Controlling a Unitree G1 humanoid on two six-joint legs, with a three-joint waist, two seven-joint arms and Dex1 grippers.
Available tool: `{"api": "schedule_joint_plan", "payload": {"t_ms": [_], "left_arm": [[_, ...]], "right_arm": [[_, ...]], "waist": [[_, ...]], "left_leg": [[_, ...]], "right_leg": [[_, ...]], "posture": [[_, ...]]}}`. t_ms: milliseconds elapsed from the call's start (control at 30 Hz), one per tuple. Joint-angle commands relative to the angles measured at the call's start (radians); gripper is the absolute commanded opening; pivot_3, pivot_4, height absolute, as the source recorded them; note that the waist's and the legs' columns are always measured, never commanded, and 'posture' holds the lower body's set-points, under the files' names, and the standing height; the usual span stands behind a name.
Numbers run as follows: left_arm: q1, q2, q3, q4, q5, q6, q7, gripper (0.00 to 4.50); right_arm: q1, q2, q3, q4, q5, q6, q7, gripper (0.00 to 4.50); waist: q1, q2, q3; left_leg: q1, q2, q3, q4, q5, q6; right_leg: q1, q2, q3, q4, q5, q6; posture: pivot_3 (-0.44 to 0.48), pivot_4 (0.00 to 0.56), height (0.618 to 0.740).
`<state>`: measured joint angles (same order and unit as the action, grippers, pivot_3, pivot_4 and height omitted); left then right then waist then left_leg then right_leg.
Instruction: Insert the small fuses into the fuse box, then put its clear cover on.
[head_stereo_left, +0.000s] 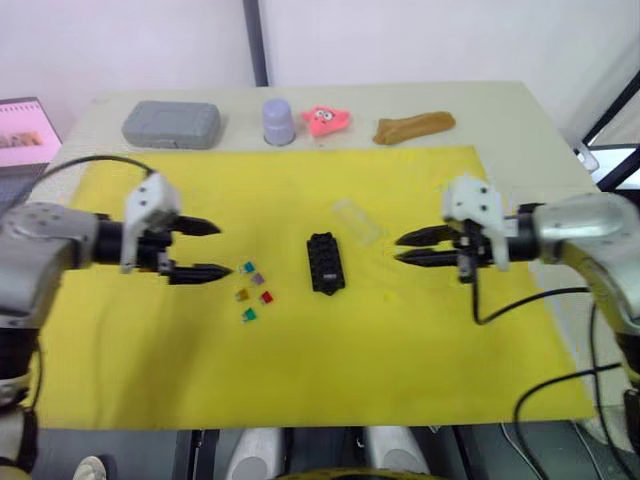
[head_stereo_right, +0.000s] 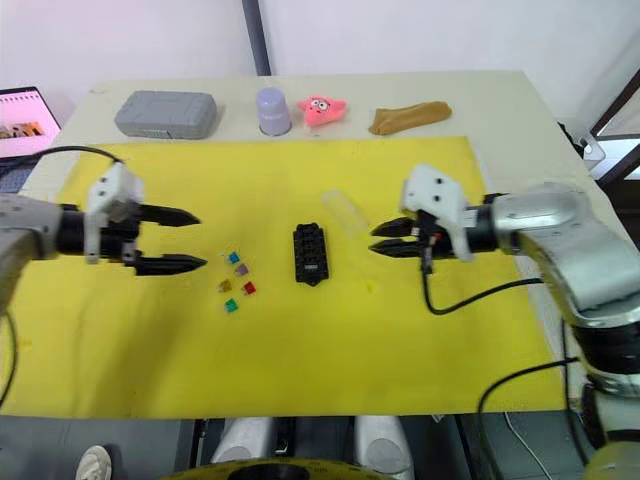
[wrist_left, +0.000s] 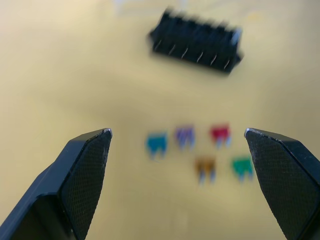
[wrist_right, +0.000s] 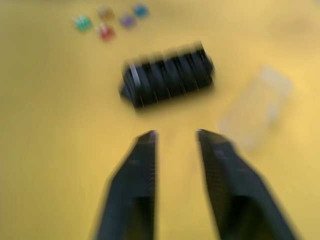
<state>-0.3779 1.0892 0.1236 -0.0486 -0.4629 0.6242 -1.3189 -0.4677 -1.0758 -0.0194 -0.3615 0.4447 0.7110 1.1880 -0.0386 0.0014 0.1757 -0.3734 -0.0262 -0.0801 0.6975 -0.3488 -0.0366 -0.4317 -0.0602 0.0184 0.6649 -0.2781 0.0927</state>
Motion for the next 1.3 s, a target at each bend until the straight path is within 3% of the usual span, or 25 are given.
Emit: {"api": "schedule_joint_plan", "payload": {"t_ms": [33, 100, 133, 400, 633, 900, 1000, 1167, 1267, 1300], "left_arm": [[0.061, 0.076, 0.096, 0.093, 0.036, -0.079, -0.027, 4.5], [0.098, 0.105, 0.135, 0.161, 0.047, -0.111, -0.032, 4.5], [0.116, 0.115, 0.148, 0.193, 0.056, -0.128, -0.034, 4.5], [0.162, 0.115, 0.167, 0.262, 0.073, -0.178, -0.015, 4.5], [0.084, 0.045, 0.075, 0.234, 0.062, -0.168, -0.035, 4.5], [-0.106, -0.117, -0.082, 0.267, -0.012, 0.031, -0.11, 4.5], [-0.084, -0.122, -0.134, 0.197, -0.055, 0.126, -0.166, 4.5], [-0.133, -0.148, -0.146, 0.208, -0.115, 0.292, -0.151, 4.5], [-0.152, -0.154, -0.156, 0.237, -0.125, 0.353, -0.147, 3.71], [-0.154, -0.155, -0.165, 0.245, -0.129, 0.372, -0.154, 3.26]], "right_arm": [[0.063, -0.078, -0.101, 0.055, -0.033, -0.1, 0.047, 3.33], [0.12, -0.117, -0.138, 0.104, -0.062, -0.15, 0.057, 4.34], [0.143, -0.131, -0.155, 0.129, -0.073, -0.173, 0.061, 4.47], [0.185, -0.149, -0.194, 0.203, -0.097, -0.233, 0.05, 4.47], [0.005, -0.059, -0.085, 0.082, -0.027, -0.142, 0.01, 4.47], [-0.257, 0.138, 0.126, -0.068, 0.047, -0.004, -0.01, 4.47], [-0.291, 0.201, 0.19, -0.123, 0.055, 0.021, -0.024, 4.47], [-0.294, 0.243, 0.234, -0.178, 0.064, 0.054, -0.05, 4.47], [-0.291, 0.25, 0.241, -0.196, 0.069, 0.066, -0.057, 4.5], [-0.29, 0.252, 0.242, -0.2, 0.07, 0.068, -0.058, 4.5]], "waist": [[0.0, 0.0, 0.0], [0.001, 0.0, 0.0], [0.001, 0.0, 0.0], [0.003, 0.001, 0.0], [0.0, 0.001, 0.001], [0.002, 0.001, 0.001], [-0.003, 0.001, 0.001], [-0.001, 0.0, 0.001], [0.0, 0.0, 0.001], [-0.001, 0.0, 0.001]], "left_leg": [[0.0, 0.0, 0.0, 0.0, 0.0, 0.0], [0.0, 0.0, 0.001, 0.0, 0.0, 0.0], [0.0, 0.0, 0.001, 0.0, 0.0, 0.0], [0.0, 0.001, 0.002, 0.0, 0.0, 0.0], [0.001, 0.001, 0.002, 0.0, 0.0, 0.0], [-0.002, 0.0, 0.001, 0.001, 0.0, 0.0], [-0.001, 0.0, 0.002, 0.001, 0.002, -0.004], [-0.002, 0.0, 0.001, 0.001, 0.003, -0.005], [-0.001, 0.0, 0.001, 0.001, 0.002, -0.004], [-0.001, 0.0, 0.001, 0.001, 0.002, -0.004]], "right_leg": [[0.0, 0.0, 0.0, 0.0, 0.0, 0.0], [0.0, 0.0, 0.0, 0.0, 0.0, 0.0], [0.0, 0.0, 0.0, 0.0, 0.0, 0.0], [0.0, 0.0, 0.0, 0.0, 0.0, 0.0], [0.0, 0.0, 0.001, 0.0, 0.0, 0.0], [-0.001, 0.0, 0.0, 0.001, 0.0, 0.0], [-0.001, 0.0, 0.0, 0.001, 0.0, 0.0], [-0.002, -0.001, 0.0, 0.001, 0.0, 0.0], [-0.002, 0.0, 0.0, 0.002, 0.0, 0.0], [-0.002, 0.0, 0.0, 0.002, 0.0, 0.0]], "posture": [[0.0, 0.15, 0.74], [0.0, 0.15, 0.74], [0.0, 0.15, 0.74], [0.0, 0.15, 0.74], [0.0, 0.15, 0.74], [0.0, 0.15, 0.74], [0.0, 0.15, 0.74], [0.0, 0.15, 0.74], [0.0, 0.15, 0.74], [0.0, 0.15, 0.74]]}}
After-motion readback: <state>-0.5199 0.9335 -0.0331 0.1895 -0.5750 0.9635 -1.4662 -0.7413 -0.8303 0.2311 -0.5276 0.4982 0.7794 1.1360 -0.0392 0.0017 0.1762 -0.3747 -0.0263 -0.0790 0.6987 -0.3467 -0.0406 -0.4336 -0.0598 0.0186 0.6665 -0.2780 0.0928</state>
